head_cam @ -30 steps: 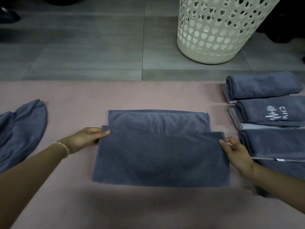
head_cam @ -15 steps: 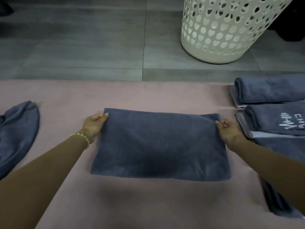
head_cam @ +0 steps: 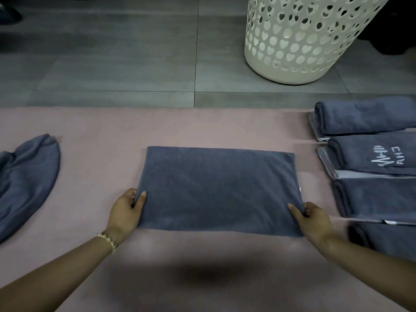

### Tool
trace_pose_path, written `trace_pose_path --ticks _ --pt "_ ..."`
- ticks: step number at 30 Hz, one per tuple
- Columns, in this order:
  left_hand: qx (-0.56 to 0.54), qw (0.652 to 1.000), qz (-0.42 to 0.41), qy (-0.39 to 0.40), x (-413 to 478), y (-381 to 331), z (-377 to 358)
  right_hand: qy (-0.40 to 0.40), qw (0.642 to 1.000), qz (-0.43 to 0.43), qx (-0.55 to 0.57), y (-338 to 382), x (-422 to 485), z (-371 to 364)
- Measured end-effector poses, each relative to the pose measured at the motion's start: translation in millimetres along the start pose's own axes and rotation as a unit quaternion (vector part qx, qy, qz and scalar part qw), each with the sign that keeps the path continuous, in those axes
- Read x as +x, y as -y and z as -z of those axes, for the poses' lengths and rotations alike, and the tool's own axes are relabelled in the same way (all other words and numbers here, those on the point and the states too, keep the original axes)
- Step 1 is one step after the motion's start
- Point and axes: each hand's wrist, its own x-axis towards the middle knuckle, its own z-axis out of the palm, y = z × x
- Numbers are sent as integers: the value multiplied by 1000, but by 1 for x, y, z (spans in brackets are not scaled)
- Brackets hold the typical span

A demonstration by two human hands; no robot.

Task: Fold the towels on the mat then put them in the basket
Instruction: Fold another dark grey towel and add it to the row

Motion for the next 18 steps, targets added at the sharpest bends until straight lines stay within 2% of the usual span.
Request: trace_pose_path --ticks 4,7,10,12,15,16,18 --pt "-16 1000 6 14 2 11 1 -12 999 34 14 -3 3 3" --pt "12 1000 23 11 -2 12 -4 -15 999 27 -22 -8 3 -3" --pt "70 993 36 -89 -7 3 -6 -120 990 64 -36 -2 1 -12" --pt "123 983 -44 -128 -11 -6 -11 -141 976 149 -76 16 -1 -27" --pt "185 961 -204 -38 -23 -28 -41 -98 939 296 -148 58 -17 -67" --pt "201 952 -231 2 -28 -36 -55 -47 927 326 -177 72 -27 -80" --pt "223 948 -218 71 -38 -47 -76 42 911 344 -226 88 -38 -109"
